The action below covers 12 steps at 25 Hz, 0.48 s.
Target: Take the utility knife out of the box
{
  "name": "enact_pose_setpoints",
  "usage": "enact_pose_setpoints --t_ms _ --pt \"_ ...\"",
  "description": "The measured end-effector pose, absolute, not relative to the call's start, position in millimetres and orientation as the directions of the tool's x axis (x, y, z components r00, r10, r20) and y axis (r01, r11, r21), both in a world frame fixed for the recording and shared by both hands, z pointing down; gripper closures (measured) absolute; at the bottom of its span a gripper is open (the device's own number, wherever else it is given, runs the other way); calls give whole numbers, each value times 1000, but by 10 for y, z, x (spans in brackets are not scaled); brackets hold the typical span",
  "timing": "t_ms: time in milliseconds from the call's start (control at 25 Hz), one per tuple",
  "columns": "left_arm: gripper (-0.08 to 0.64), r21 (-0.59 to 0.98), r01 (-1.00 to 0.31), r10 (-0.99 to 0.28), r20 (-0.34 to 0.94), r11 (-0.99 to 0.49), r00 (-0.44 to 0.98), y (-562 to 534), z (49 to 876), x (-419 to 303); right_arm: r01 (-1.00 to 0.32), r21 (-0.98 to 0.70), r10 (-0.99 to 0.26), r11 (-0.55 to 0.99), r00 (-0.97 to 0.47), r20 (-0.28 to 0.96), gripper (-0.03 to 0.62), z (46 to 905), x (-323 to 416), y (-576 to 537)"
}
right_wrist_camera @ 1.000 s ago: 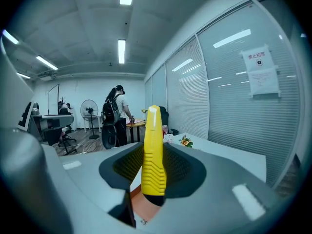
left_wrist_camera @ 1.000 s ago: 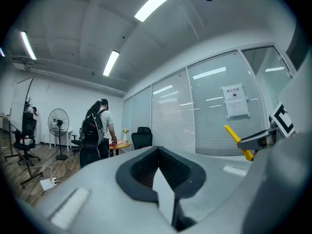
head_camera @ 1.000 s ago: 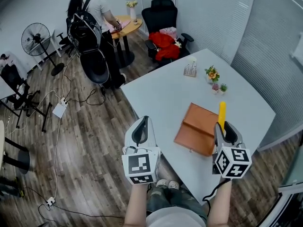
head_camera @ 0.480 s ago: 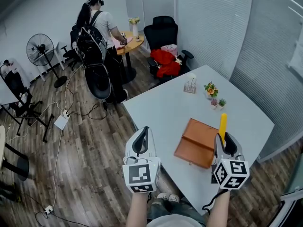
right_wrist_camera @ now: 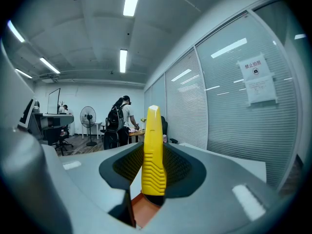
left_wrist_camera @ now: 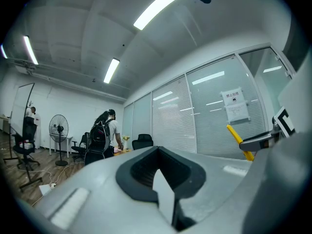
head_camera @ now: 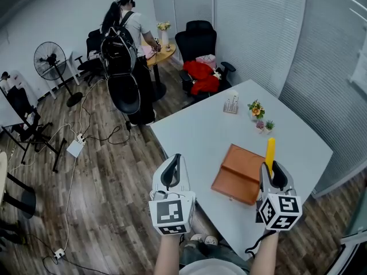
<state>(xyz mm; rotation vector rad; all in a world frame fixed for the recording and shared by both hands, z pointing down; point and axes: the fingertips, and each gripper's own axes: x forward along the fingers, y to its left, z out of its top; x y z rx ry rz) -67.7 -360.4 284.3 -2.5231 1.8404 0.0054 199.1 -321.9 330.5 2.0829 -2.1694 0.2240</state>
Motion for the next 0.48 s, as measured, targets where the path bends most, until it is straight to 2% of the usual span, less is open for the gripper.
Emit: enact_pose_setpoints --t_ms 480 --pt "560 -25 -953 -953 -23 -301 301 -3542 2819 -698 -999 -18 -982 50 -52 180 439 3263 1971 -3179"
